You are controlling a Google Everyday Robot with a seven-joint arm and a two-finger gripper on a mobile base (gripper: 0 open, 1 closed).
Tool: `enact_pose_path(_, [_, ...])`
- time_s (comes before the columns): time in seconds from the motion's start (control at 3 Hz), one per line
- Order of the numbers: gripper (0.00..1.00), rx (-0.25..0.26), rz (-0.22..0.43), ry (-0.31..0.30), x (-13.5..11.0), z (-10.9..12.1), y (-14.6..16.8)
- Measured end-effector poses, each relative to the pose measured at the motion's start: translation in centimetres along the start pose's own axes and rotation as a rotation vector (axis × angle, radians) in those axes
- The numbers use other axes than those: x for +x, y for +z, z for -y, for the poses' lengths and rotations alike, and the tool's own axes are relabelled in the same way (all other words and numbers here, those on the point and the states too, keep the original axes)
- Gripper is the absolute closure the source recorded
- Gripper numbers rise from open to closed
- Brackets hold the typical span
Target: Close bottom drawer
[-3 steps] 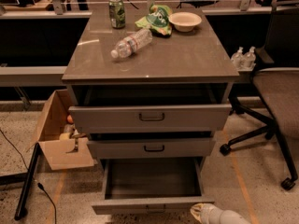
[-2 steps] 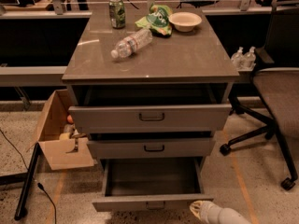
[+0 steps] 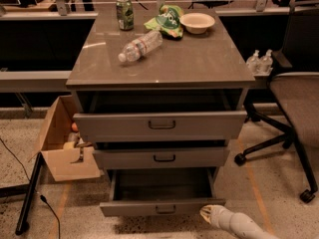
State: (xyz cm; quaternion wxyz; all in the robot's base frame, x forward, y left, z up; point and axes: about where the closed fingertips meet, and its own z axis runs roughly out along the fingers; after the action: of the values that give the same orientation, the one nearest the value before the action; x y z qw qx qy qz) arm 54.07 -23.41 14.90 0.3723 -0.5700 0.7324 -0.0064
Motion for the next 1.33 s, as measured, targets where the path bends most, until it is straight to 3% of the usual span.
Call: enact_pose_path(1.33, [1.00,0.063,0.001,-0.146,0.3,7.6,4.2])
